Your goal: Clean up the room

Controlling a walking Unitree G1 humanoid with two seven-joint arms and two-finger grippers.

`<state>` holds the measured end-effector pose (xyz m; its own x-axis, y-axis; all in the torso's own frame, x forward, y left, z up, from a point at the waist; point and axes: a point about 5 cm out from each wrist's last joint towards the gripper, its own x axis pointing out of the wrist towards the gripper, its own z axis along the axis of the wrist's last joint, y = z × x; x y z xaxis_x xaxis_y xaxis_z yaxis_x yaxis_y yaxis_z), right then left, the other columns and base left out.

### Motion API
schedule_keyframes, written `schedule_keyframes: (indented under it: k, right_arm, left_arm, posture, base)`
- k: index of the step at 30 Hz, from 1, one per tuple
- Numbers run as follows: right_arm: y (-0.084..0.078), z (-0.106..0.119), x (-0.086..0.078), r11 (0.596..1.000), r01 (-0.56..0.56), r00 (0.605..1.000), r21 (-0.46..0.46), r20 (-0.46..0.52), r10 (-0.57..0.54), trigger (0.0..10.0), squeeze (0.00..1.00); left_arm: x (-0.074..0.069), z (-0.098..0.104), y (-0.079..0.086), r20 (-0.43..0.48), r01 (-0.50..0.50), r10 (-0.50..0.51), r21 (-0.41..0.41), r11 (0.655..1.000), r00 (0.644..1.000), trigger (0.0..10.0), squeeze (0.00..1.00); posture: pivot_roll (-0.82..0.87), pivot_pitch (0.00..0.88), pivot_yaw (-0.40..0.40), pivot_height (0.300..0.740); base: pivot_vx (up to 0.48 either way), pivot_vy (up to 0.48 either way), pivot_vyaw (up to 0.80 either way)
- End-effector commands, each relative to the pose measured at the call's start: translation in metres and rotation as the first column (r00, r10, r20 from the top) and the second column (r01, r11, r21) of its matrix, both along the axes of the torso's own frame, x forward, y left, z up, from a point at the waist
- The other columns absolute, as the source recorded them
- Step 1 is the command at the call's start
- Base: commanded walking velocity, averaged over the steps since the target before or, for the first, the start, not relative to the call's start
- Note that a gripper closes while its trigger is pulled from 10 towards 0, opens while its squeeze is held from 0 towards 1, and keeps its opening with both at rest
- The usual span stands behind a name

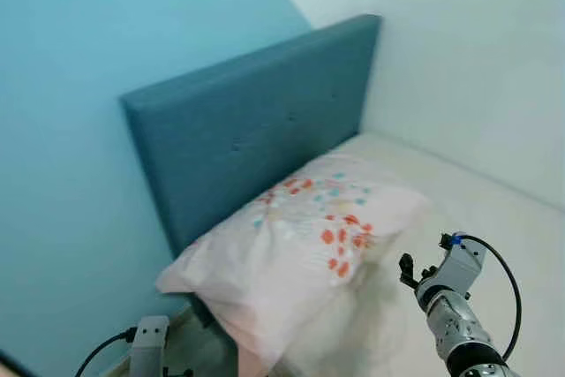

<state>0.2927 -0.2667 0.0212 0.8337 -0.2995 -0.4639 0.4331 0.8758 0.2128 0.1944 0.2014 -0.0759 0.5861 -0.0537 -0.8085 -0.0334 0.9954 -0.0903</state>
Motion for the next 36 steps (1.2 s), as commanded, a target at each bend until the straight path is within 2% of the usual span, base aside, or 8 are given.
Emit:
schedule_keyframes:
  k: [1,12,21,36]
  right_arm:
    - [0.008,-0.002,0.002,1.000,-0.028,1.000,0.012,-0.012,0.028,10.0,0.00]
    - [0.009,-0.008,-0.003,0.999,-0.046,0.998,0.016,-0.040,0.047,10.0,0.00]
    - [0.008,-0.028,-0.023,0.999,-0.038,0.990,0.017,-0.134,0.040,10.0,0.00]
    - [0.005,-0.030,-0.026,0.999,-0.053,0.988,-0.006,-0.146,0.052,10.0,0.00]
  left_arm:
    - [-0.008,-0.004,0.004,-0.034,-0.001,0.001,0.016,1.000,0.999,10.0,0.00]
    - [-0.013,-0.007,-0.001,-0.052,0.007,-0.007,0.011,1.000,0.999,10.0,0.00]
    - [-0.014,-0.008,-0.002,-0.061,0.008,-0.008,0.007,1.000,0.998,10.0,0.00]
    - [-0.014,-0.008,-0.007,-0.062,0.032,-0.032,0.004,0.999,0.998,10.0,0.00]
  posture:
    - [-0.01,0.000,0.016,0.709]
    - [-0.02,0.000,0.012,0.709]
    - [-0.02,0.000,0.005,0.709]
    - [-0.03,0.000,0.004,0.709]
  base:
    - [0.000,0.000,0.00]
    - [-0.343,0.000,0.00]
    - [-0.424,0.000,0.00]
    - [-0.469,0.000,0.00]
